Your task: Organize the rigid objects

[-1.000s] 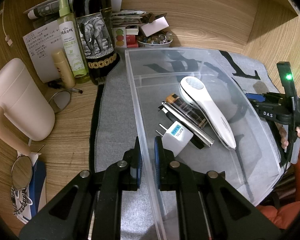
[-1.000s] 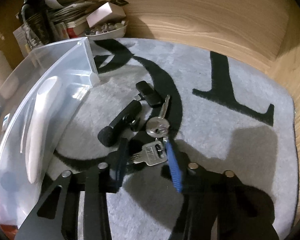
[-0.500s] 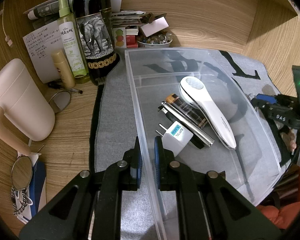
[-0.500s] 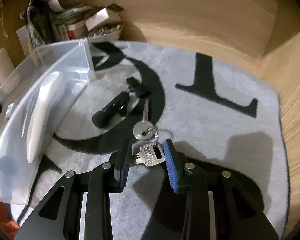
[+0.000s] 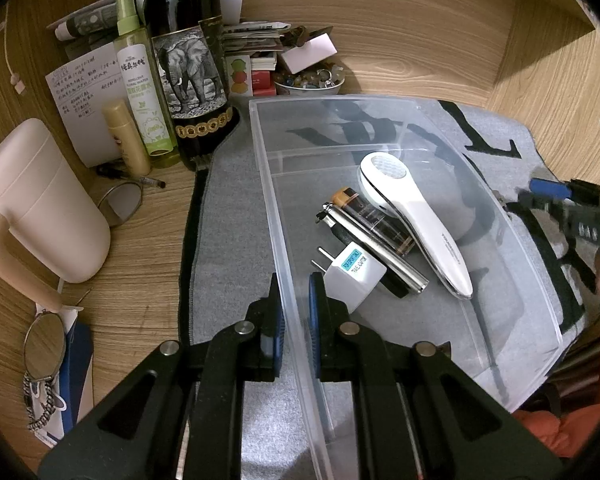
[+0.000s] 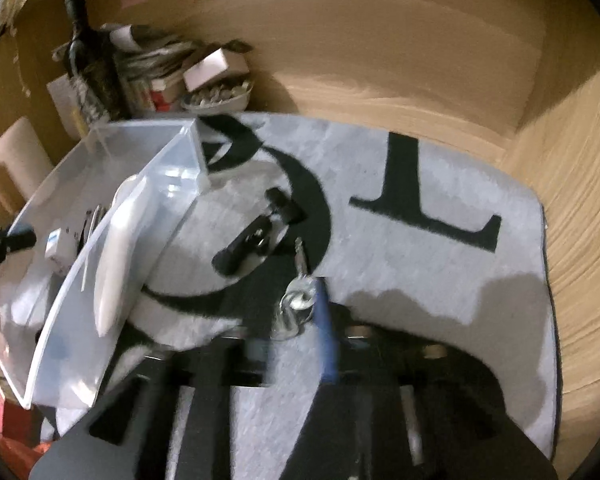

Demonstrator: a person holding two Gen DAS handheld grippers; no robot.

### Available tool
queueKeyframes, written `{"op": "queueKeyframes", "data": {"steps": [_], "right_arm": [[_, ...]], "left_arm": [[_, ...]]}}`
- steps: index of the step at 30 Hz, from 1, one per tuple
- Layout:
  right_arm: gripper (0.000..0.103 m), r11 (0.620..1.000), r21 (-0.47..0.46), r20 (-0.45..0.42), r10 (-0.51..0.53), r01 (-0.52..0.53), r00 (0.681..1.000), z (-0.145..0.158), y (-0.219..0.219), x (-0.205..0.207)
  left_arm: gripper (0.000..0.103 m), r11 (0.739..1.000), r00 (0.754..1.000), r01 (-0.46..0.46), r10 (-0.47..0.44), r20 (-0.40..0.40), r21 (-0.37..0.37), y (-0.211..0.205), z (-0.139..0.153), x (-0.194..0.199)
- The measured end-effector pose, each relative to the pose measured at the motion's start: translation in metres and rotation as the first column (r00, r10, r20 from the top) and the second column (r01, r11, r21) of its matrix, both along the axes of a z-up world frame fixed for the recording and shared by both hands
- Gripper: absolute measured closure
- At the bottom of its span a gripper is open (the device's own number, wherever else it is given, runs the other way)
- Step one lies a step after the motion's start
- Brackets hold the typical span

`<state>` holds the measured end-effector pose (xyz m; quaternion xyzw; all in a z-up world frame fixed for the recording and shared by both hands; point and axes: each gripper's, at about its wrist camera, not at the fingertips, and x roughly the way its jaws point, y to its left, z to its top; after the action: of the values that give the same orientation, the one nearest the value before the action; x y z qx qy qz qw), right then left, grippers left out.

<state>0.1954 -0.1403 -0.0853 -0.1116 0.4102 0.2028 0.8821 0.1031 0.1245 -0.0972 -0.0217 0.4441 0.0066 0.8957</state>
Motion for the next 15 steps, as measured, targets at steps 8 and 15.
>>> {"op": "queueKeyframes", "data": {"steps": [8,15], "right_arm": [[0.026,0.994,-0.057,-0.062,0.088,-0.092,0.994,-0.034,0.02,-0.01],[0.044,0.997,-0.02,-0.082,0.071,-0.073,0.994,-0.044,0.013,0.0]], "left_arm": [[0.094,1.0,1.0,-0.002,0.002,0.001,-0.002,0.0,0.0,0.0],[0.094,1.0,1.0,-0.001,0.001,0.0,0.002,-0.001,0.001,0.0]]}}
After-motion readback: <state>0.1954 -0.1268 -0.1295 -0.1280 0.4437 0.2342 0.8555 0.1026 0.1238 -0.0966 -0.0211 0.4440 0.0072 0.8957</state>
